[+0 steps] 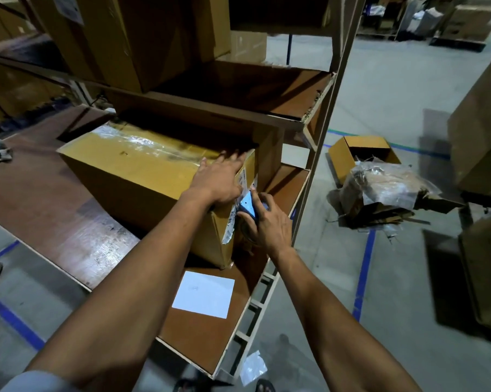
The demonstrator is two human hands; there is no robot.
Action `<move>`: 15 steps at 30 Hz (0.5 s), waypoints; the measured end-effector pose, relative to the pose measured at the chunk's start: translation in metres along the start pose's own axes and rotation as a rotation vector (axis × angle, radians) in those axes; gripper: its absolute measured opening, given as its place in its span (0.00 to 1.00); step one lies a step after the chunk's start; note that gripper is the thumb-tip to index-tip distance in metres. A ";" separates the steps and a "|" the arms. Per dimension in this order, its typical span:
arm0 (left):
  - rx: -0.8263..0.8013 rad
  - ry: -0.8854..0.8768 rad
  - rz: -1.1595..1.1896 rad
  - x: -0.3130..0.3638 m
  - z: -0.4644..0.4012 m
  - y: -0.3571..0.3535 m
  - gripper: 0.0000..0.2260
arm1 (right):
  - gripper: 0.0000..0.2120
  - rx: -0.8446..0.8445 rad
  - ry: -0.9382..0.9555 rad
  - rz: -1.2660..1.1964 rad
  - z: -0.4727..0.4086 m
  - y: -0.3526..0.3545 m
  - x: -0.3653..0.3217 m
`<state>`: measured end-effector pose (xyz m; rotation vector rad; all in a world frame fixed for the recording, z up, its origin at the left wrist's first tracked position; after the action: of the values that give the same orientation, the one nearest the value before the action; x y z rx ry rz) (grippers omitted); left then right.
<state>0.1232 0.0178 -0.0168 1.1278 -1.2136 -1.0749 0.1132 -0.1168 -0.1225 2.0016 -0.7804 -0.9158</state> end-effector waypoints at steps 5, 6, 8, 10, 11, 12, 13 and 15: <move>0.004 -0.029 -0.007 0.000 -0.001 -0.001 0.41 | 0.35 0.059 -0.007 0.016 0.004 0.003 -0.004; 0.005 -0.036 -0.007 -0.001 0.000 -0.001 0.41 | 0.34 0.070 -0.008 0.028 0.005 0.004 -0.005; 0.002 -0.049 -0.008 -0.002 0.000 0.000 0.40 | 0.34 0.088 -0.010 0.033 0.006 0.004 -0.007; 0.001 -0.061 -0.002 -0.003 0.000 0.000 0.40 | 0.33 0.108 -0.028 0.009 0.008 0.004 -0.008; 0.001 -0.071 0.003 -0.003 0.001 0.000 0.41 | 0.32 0.117 -0.037 -0.008 0.010 0.005 -0.009; 0.001 -0.090 0.013 -0.002 0.002 0.000 0.41 | 0.31 0.122 -0.043 -0.022 0.011 0.006 -0.010; 0.001 -0.119 0.024 0.001 0.002 0.000 0.42 | 0.30 0.125 -0.047 -0.029 0.012 0.007 -0.010; -0.009 -0.190 0.052 0.005 0.004 0.001 0.42 | 0.29 0.129 -0.041 -0.031 0.013 0.007 -0.010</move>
<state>0.1198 0.0125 -0.0147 0.9987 -1.3774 -1.1666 0.0956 -0.1182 -0.1190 2.1183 -0.8524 -0.9482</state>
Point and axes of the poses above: each hand's wrist, its own z-axis away from the middle knuckle, its own y-axis out of the back of the hand, x = y × z, the point moved 9 cm from there along -z, towards the middle knuckle, and after that the axes turned 1 degree about -z, right-handed, at the moved point
